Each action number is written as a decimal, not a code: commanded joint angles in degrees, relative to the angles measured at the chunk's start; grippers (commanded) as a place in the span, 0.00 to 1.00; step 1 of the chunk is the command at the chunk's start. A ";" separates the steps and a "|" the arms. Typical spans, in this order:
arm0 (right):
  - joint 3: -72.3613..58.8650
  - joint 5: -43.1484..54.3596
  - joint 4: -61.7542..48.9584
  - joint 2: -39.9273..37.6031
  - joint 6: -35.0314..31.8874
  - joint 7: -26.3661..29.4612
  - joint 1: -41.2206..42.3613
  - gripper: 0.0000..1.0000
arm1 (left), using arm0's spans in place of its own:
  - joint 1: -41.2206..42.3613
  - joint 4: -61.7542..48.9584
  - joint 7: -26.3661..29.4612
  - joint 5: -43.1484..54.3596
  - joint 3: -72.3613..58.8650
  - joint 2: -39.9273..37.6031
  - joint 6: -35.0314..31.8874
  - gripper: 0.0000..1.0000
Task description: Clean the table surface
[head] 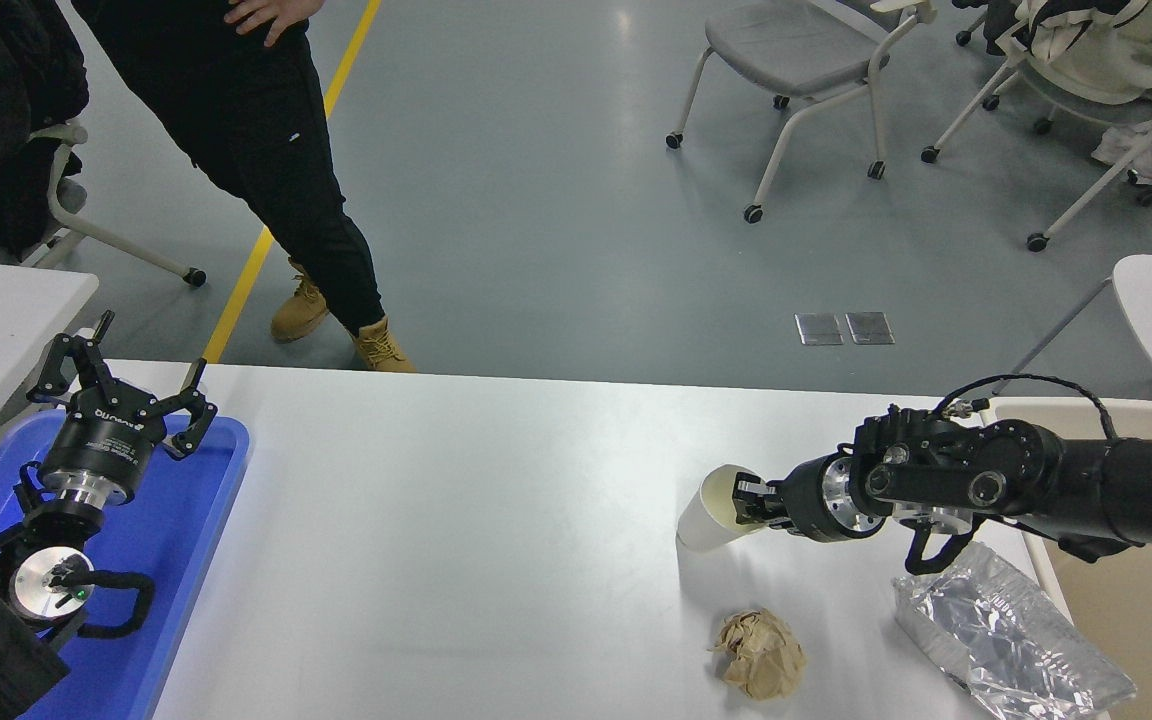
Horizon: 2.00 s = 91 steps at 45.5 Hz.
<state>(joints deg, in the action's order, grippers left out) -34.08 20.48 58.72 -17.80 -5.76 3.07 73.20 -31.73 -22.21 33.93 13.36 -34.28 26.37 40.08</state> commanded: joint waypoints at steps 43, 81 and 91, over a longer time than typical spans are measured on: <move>-4.24 8.87 29.26 -42.32 -17.79 -0.08 32.88 0.00 | 0.00 0.06 0.00 0.00 0.00 0.00 0.00 1.00; -4.42 9.58 25.04 -45.40 -19.99 0.00 33.41 0.00 | 0.00 -0.03 0.00 0.00 0.00 0.00 0.00 1.00; -4.33 9.05 20.91 -45.57 -19.28 -0.08 32.00 0.00 | 0.00 -0.03 0.00 0.00 0.00 0.00 0.00 1.00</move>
<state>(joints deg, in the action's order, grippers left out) -38.49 29.93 83.69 -63.00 -25.52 3.08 106.55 -31.73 -22.24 33.93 13.36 -34.28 26.36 40.08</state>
